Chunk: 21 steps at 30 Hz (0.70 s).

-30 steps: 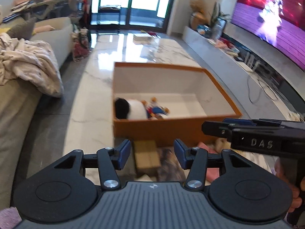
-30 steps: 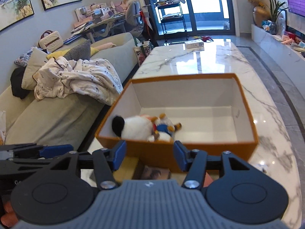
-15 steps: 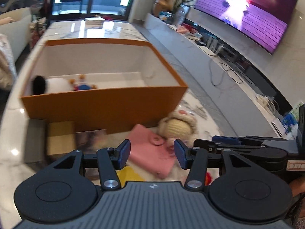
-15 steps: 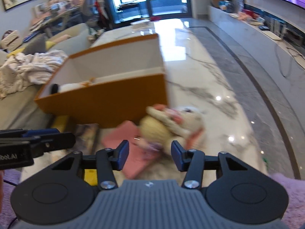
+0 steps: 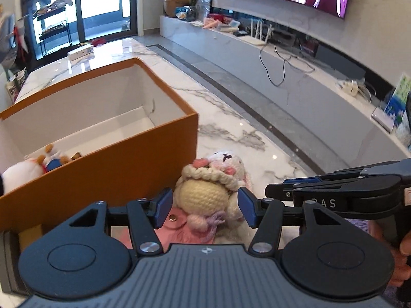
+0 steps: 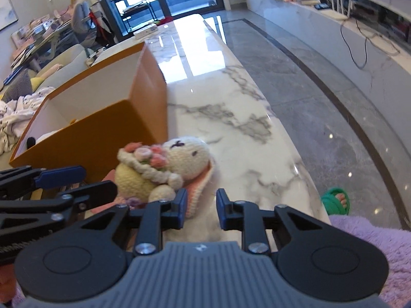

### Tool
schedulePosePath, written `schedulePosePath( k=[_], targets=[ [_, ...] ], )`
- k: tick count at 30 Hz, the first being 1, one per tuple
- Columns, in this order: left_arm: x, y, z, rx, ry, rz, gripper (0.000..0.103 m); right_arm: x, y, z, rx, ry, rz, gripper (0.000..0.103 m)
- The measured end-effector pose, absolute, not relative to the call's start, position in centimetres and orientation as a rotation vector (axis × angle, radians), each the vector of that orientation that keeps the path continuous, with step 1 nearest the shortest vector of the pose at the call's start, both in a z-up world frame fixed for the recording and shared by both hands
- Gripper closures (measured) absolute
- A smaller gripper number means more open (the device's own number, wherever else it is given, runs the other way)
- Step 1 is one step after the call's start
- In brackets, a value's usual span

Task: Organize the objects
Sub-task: 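Grasp the cream crocheted bunny with the left tool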

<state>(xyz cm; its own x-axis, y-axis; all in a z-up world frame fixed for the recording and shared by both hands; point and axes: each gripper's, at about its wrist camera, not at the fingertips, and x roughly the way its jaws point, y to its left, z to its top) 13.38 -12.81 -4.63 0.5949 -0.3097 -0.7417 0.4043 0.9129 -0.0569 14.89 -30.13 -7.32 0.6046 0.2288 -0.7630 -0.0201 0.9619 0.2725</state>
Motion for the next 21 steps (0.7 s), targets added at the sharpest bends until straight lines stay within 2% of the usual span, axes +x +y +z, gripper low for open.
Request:
schedulePosePath(
  k=[10,18,21],
  targets=[
    [15.9,-15.0,-6.6,0.211,0.888,-0.426,0.038,15.7,-31.0,-9.0,0.302,0.965,0.128,0.072],
    [17.2,-15.0,-7.9,0.142,0.936,-0.462,0.037,16.1,-31.7,-9.7,0.310,0.998,0.080,0.071],
    [17.1,-14.8,-8.5,0.148,0.943,-0.440,0.042,16.0,-31.6,-9.9,0.309,1.008,0.077,0.067]
  ],
)
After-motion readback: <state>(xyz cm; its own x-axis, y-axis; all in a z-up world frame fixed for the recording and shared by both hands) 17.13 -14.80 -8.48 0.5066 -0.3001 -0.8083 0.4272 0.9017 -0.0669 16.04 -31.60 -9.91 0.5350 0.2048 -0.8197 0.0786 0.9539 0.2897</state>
